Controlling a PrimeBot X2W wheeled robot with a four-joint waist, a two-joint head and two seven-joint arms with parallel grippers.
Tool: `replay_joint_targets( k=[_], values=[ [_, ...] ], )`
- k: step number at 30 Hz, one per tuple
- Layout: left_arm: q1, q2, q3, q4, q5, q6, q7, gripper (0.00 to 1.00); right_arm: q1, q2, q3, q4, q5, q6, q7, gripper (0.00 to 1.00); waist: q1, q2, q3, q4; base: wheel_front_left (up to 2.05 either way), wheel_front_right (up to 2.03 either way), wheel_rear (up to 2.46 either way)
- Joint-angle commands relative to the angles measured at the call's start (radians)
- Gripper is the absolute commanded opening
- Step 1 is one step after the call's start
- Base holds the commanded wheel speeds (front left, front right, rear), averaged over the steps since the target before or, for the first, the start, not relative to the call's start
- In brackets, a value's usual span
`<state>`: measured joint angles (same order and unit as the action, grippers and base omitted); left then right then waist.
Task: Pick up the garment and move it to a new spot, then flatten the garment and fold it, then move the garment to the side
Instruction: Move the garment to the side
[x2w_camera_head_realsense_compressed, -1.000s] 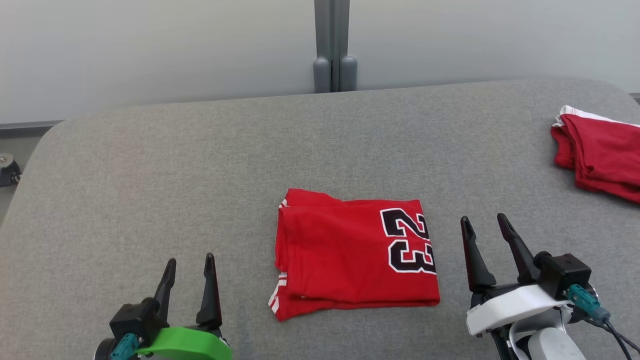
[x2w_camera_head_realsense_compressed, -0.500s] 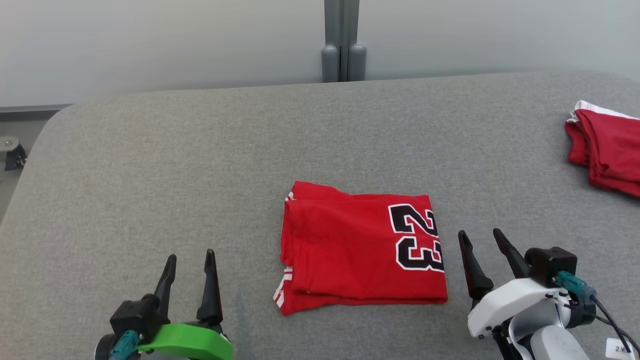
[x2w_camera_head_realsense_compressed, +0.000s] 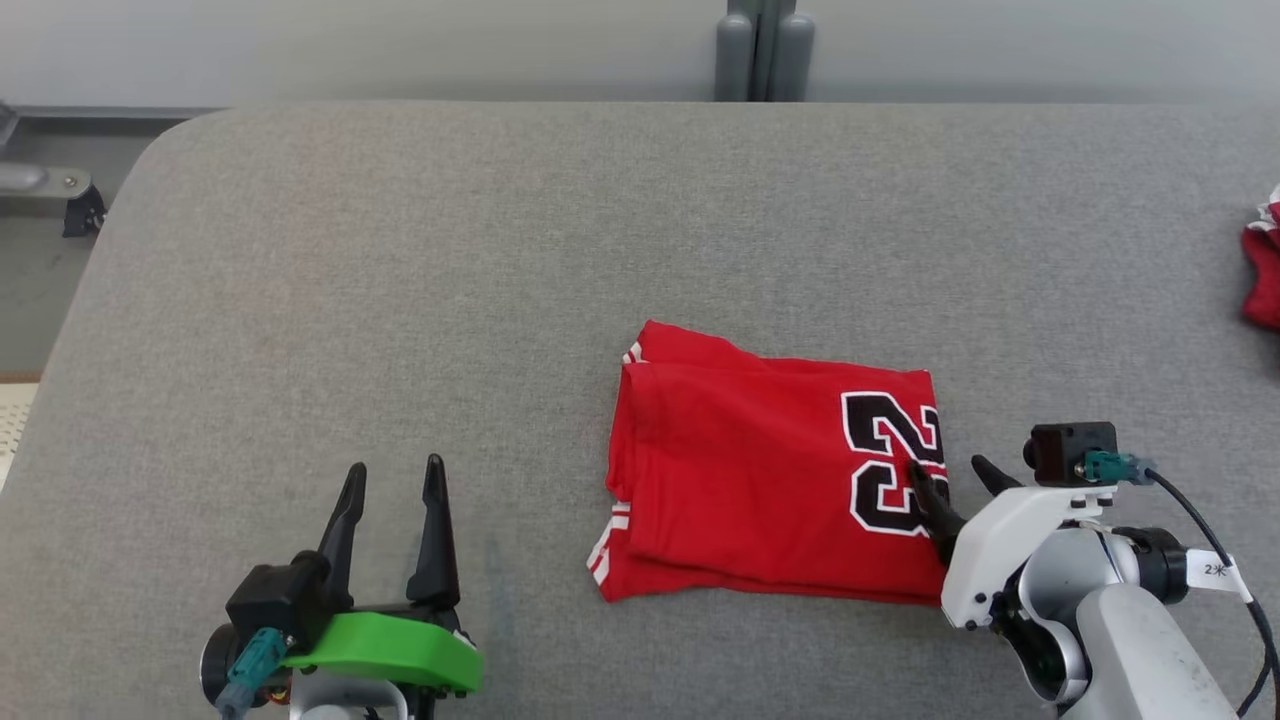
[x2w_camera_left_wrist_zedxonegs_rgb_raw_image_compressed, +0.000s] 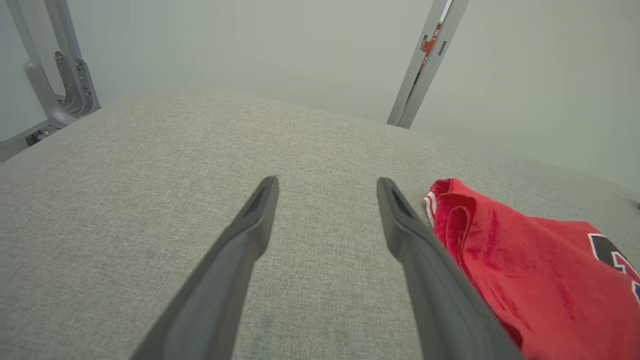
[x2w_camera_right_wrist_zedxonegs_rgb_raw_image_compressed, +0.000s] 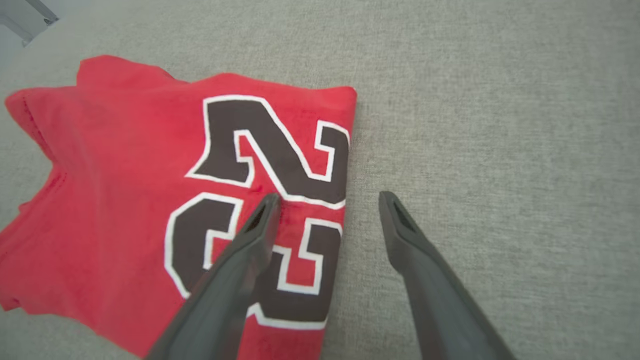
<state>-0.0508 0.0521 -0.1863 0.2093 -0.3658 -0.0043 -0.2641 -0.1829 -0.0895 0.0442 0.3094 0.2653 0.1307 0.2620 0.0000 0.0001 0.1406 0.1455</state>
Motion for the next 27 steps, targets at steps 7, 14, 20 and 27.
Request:
replay_joint_targets(
  k=[7, 14, 20, 27],
  values=[
    [-0.029, -0.001, 0.009, -0.012, 0.003, 0.007, 0.000, 1.00, -0.043, -0.006, 0.008, 0.085, 0.028, 0.000, 0.036, 1.00, 0.0000, -0.0001, 0.054, 0.056, 0.00, 0.00, 0.00],
    [-0.031, -0.001, 0.022, -0.036, 0.005, 0.012, 0.000, 1.00, -0.090, -0.006, 0.056, 0.120, 0.051, -0.001, -0.016, 0.00, 0.0000, -0.0001, 0.065, 0.021, 0.00, 0.00, 0.00],
    [-0.029, -0.001, 0.032, -0.049, 0.029, 0.003, 0.000, 1.00, -0.150, -0.031, 0.043, 0.119, 0.046, -0.001, -0.100, 0.00, 0.0000, -0.0001, 0.077, -0.077, 0.00, 0.00, 0.00],
    [-0.045, 0.007, 0.036, -0.064, 0.052, -0.011, 0.000, 1.00, -0.185, -0.064, -0.001, 0.107, 0.041, -0.001, -0.166, 0.00, 0.0000, -0.0001, 0.110, -0.263, 0.00, 0.00, 0.00]
  ],
)
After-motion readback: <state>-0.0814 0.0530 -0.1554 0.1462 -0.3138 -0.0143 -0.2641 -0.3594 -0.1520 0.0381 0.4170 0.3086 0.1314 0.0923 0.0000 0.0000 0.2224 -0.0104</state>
